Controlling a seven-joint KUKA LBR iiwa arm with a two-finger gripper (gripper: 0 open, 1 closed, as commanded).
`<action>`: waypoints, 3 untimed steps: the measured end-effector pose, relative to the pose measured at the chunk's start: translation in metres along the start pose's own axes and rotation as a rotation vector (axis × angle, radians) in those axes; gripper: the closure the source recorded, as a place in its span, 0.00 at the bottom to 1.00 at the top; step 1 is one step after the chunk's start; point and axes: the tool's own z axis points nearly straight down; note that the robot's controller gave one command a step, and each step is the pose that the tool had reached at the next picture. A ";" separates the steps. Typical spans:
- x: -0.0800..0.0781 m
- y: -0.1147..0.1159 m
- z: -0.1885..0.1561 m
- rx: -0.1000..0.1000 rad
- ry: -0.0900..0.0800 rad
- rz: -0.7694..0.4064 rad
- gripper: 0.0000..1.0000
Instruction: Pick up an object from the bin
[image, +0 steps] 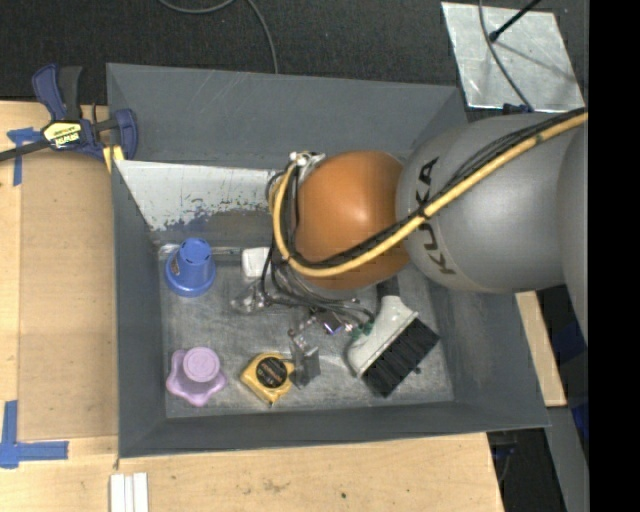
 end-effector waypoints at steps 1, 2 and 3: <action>0.014 0.023 0.069 -0.003 0.008 -0.076 0.00; 0.035 -0.007 0.076 -0.004 0.001 -0.431 1.00; 0.035 -0.007 0.076 -0.004 0.001 -0.431 1.00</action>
Offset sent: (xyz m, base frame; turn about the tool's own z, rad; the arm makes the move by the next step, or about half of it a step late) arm -0.0279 -0.0249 -0.0796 -0.4349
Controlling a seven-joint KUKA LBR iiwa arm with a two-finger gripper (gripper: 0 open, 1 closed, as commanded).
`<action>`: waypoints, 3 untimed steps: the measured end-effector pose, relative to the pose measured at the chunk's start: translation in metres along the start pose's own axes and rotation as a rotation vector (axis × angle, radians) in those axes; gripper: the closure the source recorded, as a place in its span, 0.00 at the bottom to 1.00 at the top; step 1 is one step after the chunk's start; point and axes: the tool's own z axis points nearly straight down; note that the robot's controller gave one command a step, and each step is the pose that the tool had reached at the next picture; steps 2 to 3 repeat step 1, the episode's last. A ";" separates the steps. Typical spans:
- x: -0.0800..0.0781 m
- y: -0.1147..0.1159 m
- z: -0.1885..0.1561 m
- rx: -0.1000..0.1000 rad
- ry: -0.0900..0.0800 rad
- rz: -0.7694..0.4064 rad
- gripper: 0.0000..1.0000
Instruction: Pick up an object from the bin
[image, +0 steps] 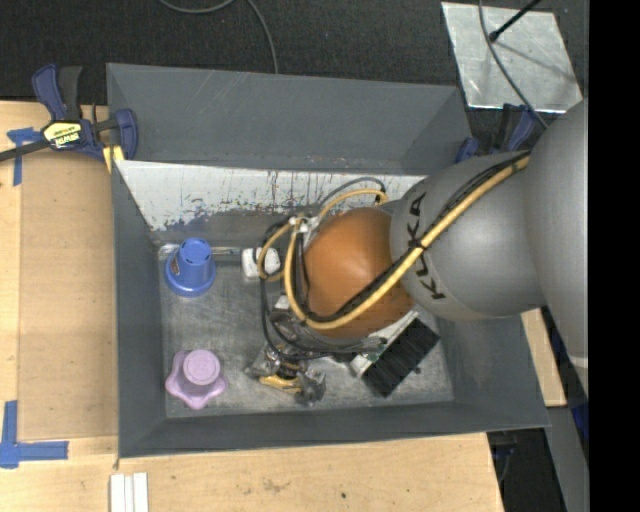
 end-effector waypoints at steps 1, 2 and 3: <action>0.017 -0.003 -0.138 -0.007 0.010 -0.090 1.00; 0.017 -0.003 -0.138 -0.007 0.010 -0.090 1.00; 0.017 -0.003 -0.138 -0.007 0.010 -0.090 1.00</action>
Offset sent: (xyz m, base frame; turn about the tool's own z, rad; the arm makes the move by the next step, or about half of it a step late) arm 0.0000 0.0000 0.0000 0.0000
